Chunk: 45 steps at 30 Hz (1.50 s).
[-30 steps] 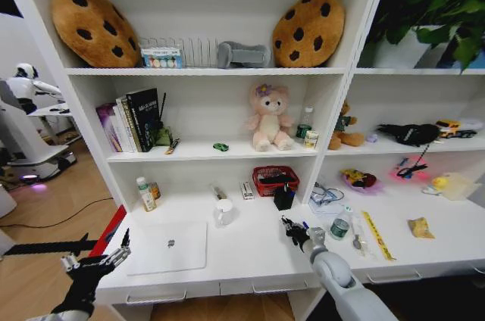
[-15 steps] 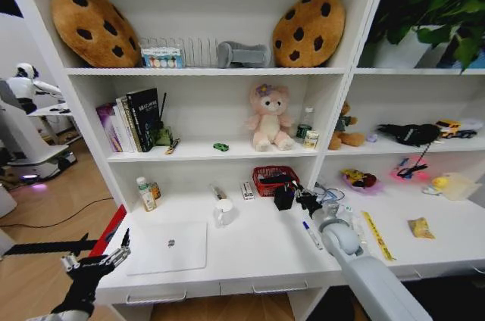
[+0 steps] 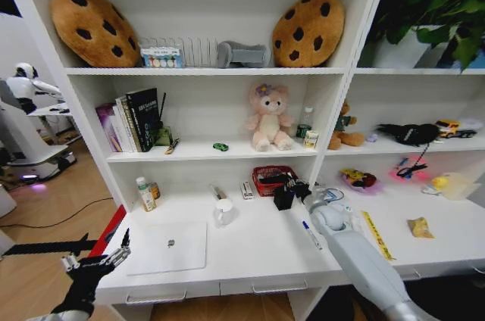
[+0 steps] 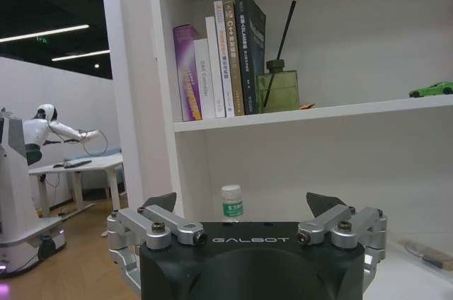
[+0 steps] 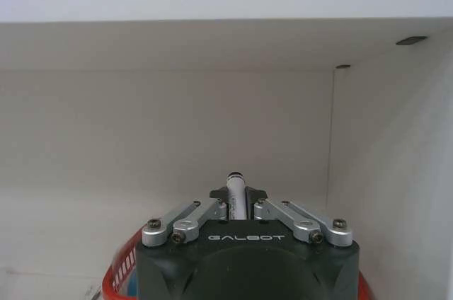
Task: Organize the objects on the table.
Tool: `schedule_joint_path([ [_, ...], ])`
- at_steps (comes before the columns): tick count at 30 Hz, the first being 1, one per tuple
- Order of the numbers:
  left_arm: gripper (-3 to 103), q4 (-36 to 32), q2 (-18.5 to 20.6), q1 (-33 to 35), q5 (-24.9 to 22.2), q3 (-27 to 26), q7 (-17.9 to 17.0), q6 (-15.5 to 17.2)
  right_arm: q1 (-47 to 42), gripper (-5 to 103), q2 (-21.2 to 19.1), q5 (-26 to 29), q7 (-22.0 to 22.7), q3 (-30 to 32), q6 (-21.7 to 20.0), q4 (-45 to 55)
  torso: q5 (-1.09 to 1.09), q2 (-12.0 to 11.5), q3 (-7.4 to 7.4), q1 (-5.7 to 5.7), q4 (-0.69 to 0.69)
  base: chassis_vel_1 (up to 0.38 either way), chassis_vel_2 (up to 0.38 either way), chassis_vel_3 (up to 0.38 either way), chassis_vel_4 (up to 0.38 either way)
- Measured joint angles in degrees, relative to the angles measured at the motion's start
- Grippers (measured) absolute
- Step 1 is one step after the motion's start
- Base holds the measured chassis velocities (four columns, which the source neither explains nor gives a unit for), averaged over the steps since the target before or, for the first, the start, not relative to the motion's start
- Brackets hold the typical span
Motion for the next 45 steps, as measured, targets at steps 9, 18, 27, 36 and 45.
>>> schedule_joint_path([
  [9,100,0.00,0.00,0.00,0.00,0.00,0.00,0.00,3.27,12,7.46,-6.64,0.53,-1.44,13.18,-11.30,0.02,0.00,0.00,0.00,-0.01,0.000,0.000,0.000,0.000],
  [18,100,0.00,0.00,0.00,0.00,0.00,0.00,0.00,2.87,12,7.99,-7.03,0.66,0.26,17.07,-13.70,0.01,0.00,0.00,0.00,-0.01,0.000,0.000,0.000,0.000],
  [27,100,0.00,0.00,0.00,0.00,0.00,0.00,0.00,0.57,12,6.13,-6.48,0.09,2.69,17.26,-12.78,0.01,0.00,0.00,0.00,-0.03,0.000,0.000,0.000,0.000],
  [36,100,0.00,0.00,0.00,0.00,0.00,0.00,0.00,2.09,12,7.16,-6.24,0.08,1.23,18.90,-15.52,0.01,0.00,0.00,0.00,-0.01,0.000,0.000,0.000,0.000],
  [45,100,0.00,0.00,0.00,0.00,0.00,0.00,0.00,4.94,12,7.76,-5.93,0.18,-0.64,19.68,-17.93,0.01,0.00,0.00,0.00,0.00,0.000,0.000,0.000,0.000],
])
